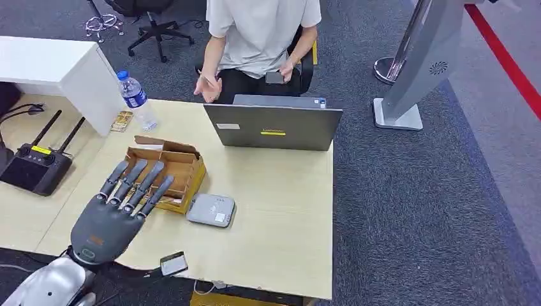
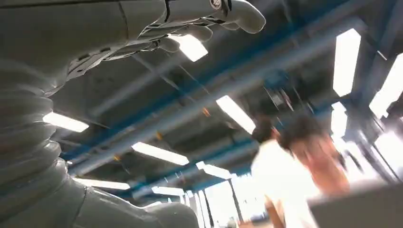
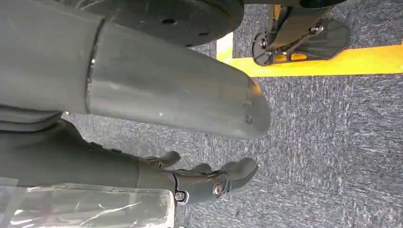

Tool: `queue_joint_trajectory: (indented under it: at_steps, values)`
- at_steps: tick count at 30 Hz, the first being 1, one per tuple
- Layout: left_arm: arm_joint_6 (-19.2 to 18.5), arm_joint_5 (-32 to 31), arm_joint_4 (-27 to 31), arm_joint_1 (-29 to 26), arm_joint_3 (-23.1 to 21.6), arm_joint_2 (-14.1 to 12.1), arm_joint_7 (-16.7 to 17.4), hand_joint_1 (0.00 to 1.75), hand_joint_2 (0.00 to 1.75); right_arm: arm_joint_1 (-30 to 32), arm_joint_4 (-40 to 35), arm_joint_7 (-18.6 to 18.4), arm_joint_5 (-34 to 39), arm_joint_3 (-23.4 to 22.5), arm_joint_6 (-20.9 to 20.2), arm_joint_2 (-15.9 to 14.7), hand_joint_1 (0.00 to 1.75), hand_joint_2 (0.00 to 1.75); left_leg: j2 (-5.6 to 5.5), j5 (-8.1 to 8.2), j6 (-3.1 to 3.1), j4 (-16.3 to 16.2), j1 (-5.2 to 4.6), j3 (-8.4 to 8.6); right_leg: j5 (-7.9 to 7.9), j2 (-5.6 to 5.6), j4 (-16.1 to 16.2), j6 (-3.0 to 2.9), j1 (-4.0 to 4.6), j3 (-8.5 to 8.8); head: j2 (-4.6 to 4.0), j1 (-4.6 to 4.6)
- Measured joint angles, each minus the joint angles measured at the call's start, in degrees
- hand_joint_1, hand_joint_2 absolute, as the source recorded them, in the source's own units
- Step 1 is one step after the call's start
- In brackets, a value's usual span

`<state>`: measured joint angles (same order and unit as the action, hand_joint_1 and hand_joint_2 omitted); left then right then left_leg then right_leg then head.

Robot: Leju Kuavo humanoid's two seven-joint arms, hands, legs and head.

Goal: Pass the card to the sensor for recognition and then transmit it.

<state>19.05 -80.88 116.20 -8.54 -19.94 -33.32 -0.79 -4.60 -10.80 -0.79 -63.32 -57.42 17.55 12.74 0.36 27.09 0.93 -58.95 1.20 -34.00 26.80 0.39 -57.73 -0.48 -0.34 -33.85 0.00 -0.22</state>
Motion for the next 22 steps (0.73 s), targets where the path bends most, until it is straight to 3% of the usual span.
queue_joint_trajectory:
  at_steps: [3,6,22]
  values:
    - [-4.5,2.7,2.4,-3.0,2.0,-3.9,-0.8,0.00,1.75,0.0,0.0,0.0,0.1,-0.7,0.0,0.0,0.00,0.00,-0.19,-0.02,0.00,0.0,0.00,-0.02,0.01,-0.20,0.0,0.00,0.00,0.07,0.00,0.00]
    - [-7.6,4.2,3.4,-3.7,3.2,-5.7,-2.5,0.00,1.75,0.0,0.0,-0.2,0.1,-1.1,0.0,0.0,0.00,0.00,-0.19,-0.06,-0.07,0.0,-0.01,0.01,-0.01,-0.22,0.0,0.02,0.00,0.14,0.00,0.00]
    - [-8.6,4.0,3.8,-3.8,3.5,-6.5,-3.6,0.00,1.75,-0.1,0.0,-0.3,0.6,-1.8,0.0,0.2,0.00,0.00,-0.21,-0.06,-0.07,0.0,-0.02,0.09,-0.03,-0.21,0.0,0.02,-0.01,0.18,0.00,0.00]
